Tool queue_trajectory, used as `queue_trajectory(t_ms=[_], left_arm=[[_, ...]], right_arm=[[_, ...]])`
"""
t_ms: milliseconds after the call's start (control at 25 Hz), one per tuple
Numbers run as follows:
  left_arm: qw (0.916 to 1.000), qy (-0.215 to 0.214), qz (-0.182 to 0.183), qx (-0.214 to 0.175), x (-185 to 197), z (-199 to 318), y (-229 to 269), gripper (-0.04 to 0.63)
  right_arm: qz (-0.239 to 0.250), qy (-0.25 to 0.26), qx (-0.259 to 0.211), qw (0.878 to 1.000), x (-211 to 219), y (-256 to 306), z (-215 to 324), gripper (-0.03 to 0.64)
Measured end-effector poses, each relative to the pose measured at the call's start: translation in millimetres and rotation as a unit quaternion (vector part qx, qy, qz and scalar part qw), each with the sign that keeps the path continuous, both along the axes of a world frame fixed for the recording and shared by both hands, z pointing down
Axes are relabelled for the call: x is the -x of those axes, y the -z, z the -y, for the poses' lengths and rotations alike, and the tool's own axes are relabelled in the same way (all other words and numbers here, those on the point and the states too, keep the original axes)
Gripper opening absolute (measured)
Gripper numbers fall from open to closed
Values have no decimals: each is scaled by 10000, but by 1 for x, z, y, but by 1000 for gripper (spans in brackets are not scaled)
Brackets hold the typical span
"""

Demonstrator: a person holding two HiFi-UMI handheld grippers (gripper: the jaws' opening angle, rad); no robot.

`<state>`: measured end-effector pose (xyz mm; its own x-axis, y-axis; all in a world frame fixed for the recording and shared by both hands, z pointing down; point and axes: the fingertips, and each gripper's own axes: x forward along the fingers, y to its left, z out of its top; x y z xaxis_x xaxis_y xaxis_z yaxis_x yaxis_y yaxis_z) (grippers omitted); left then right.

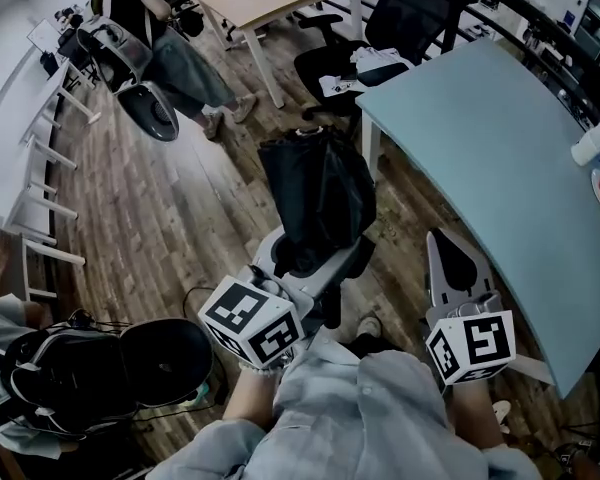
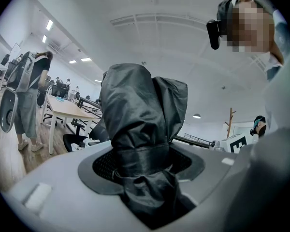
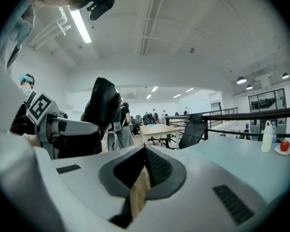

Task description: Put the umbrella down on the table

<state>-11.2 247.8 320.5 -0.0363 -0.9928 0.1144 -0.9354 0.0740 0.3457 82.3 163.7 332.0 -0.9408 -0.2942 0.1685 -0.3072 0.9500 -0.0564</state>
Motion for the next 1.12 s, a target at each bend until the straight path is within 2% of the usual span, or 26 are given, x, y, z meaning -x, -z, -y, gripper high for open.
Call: queue_trajectory(t_ms=[480,880,1120], left_arm=[[9999,76,81,-36,-8,36,13,272],[9999,82,92,10,-18,30,18,272],[10000,-24,70,7,-1,58,13,272]], right_arm=[[1,-35,21,10000,-12,1,42,-9],[27,-64,90,9999,-24,1,40,-9],[0,-301,140,9994,-17,-8,70,-9]])
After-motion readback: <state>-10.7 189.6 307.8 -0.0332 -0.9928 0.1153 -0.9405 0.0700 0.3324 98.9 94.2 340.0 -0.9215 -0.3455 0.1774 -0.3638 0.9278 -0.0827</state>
